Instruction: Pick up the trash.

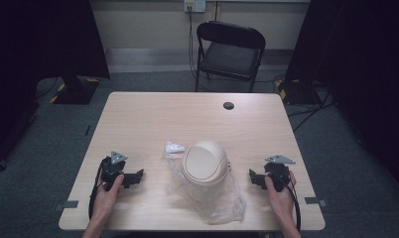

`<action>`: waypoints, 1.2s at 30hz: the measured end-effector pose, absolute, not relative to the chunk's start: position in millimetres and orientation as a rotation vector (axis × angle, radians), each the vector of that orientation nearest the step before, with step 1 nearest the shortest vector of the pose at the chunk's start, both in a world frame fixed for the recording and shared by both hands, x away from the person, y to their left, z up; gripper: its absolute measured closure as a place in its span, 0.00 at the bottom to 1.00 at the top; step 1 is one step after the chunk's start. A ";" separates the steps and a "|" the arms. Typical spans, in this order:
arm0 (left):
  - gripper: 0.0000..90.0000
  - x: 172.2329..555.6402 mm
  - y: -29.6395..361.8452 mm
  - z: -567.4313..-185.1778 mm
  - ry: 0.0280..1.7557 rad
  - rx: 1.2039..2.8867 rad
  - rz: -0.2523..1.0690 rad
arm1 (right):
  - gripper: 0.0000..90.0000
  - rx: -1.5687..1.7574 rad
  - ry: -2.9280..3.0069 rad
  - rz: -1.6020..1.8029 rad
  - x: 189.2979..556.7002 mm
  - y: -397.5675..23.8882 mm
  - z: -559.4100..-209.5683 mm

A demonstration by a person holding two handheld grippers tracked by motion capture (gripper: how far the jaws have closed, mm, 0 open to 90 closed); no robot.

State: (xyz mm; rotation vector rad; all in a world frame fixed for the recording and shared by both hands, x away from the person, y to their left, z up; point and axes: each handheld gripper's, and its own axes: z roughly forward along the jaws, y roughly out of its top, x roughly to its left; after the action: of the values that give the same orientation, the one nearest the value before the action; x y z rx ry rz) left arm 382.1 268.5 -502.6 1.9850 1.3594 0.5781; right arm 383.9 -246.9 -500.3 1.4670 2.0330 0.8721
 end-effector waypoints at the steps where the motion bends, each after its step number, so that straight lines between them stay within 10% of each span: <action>1: 0.07 382.1 268.5 -502.6 1.360 1.985 0.578 | 0.14 1.467 2.033 0.872 383.8 -247.0 -500.3; 36: 0.26 347.6 222.5 -436.9 1.006 1.893 0.372 | 0.14 1.466 2.033 0.872 383.9 -246.9 -500.3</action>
State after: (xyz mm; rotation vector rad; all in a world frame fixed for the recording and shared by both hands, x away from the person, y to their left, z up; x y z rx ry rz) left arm 347.6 222.5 -436.9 1.8932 1.0059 0.3720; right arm 383.9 -246.9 -500.3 1.4662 2.0330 0.8720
